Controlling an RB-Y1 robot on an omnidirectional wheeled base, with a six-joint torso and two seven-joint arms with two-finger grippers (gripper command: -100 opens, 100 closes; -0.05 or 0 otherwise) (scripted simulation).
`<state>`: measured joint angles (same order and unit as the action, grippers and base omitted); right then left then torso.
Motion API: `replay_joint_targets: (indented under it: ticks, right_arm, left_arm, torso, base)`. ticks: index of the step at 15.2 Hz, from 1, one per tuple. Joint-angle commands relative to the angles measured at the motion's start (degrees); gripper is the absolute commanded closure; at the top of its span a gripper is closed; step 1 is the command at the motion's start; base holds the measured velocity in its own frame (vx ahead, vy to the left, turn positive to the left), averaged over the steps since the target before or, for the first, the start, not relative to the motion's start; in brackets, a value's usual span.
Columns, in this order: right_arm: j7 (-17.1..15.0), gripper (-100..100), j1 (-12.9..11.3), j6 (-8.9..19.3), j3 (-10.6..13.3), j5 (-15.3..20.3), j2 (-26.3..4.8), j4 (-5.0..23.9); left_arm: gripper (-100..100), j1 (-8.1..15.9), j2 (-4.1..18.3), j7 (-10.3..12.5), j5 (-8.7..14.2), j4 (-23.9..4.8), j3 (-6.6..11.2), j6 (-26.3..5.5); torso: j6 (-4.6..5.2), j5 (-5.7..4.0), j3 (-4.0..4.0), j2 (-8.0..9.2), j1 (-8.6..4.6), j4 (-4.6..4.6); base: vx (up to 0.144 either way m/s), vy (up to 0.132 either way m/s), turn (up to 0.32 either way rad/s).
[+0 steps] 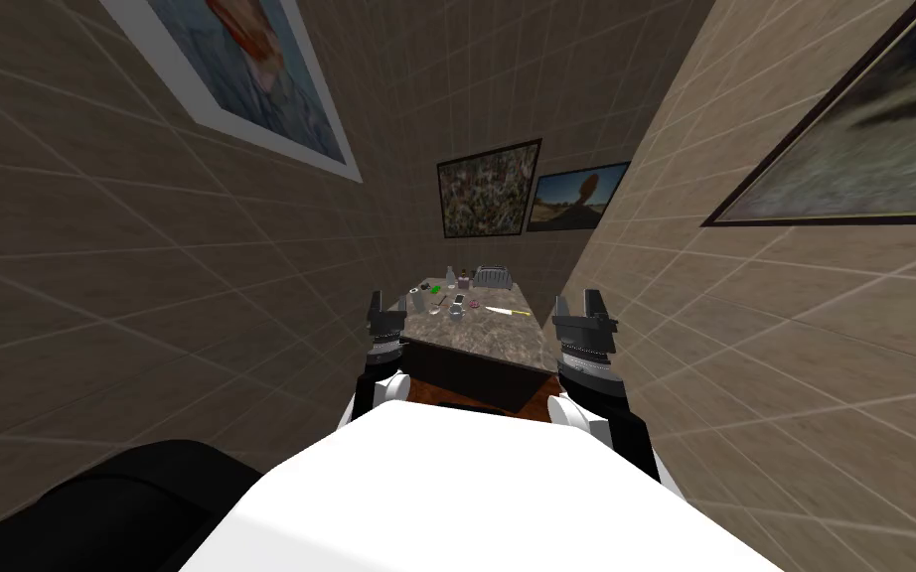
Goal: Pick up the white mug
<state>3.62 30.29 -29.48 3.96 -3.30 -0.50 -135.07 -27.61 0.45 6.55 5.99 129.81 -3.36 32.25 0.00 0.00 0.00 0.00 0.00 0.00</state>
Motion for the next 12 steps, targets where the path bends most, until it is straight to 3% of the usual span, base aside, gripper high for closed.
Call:
replay_joint_targets:
  ticks: [1, 12]
  right_arm:
    - [0.0, 0, 0.0, 0.0, 0.0, 0.0, 0.0, 0.0]
    - [0.0, 0, 0.0, 0.0, 0.0, 0.0, 0.0, 0.0]
  left_arm:
    - [-100, 0.3, 1.9, -0.7, -0.6, -0.7, 0.04, 0.2]
    - [-100, 3.0, 14.1, -8.1, -7.5, -7.8, 0.41, 2.8]
  torso:
    - [0.0, 0.0, 0.0, 0.0, 0.0, 0.0]
    - [0.05, 0.01, 0.03, 0.05, 0.05, 0.01]
  base:
    - [-0.002, -0.002, -0.059]
    - [-0.013, 0.004, -0.15]
